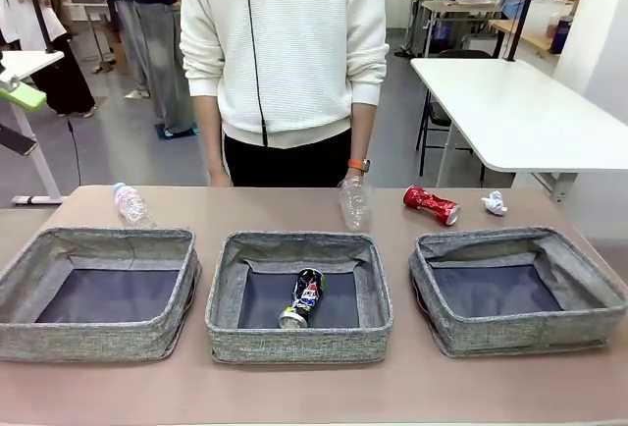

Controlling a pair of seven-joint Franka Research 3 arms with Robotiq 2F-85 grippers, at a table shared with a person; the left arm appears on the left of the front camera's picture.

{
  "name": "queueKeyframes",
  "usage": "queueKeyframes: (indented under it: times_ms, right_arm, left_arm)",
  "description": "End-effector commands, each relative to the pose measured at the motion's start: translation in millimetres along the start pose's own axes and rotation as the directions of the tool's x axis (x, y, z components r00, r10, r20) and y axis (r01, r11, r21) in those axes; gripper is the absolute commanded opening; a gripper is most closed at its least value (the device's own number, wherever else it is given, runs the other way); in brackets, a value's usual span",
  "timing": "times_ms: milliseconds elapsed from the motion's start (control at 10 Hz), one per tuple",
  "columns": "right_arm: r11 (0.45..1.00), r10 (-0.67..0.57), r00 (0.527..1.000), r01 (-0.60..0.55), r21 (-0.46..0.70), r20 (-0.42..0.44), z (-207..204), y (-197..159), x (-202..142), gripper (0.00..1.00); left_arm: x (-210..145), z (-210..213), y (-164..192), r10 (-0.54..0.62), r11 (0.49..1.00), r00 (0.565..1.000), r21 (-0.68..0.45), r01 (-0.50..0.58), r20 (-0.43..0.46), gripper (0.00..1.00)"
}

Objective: Sort the waste into the appropriate baskets.
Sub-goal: Place the picked waste into the Fabric basket indicated by the person, then pick up the waste item pointed out by the person.

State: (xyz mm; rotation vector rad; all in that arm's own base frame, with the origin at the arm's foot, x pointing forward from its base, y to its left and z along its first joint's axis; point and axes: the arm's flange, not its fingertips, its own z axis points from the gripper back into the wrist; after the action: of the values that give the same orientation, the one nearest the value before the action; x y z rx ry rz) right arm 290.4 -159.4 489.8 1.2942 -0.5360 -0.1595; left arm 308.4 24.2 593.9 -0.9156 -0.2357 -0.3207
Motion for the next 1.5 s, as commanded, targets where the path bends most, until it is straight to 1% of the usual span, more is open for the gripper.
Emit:
queueKeyframes:
  times_ms: [0,1400]
  right_arm:
    - [1.0,0.026,1.0,-0.026,0.016,0.011,-1.3,1.3,1.9,1.0]
    - [1.0,0.026,1.0,-0.026,0.016,0.011,-1.3,1.3,1.9,1.0]
  left_arm:
    - [-4.4,5.6,4.0,-0.007,1.0,1.0,-0.019,0.007,0.0,1.0]
    - [-4.4,5.6,4.0,-0.007,1.0,1.0,-0.019,0.007,0.0,1.0]
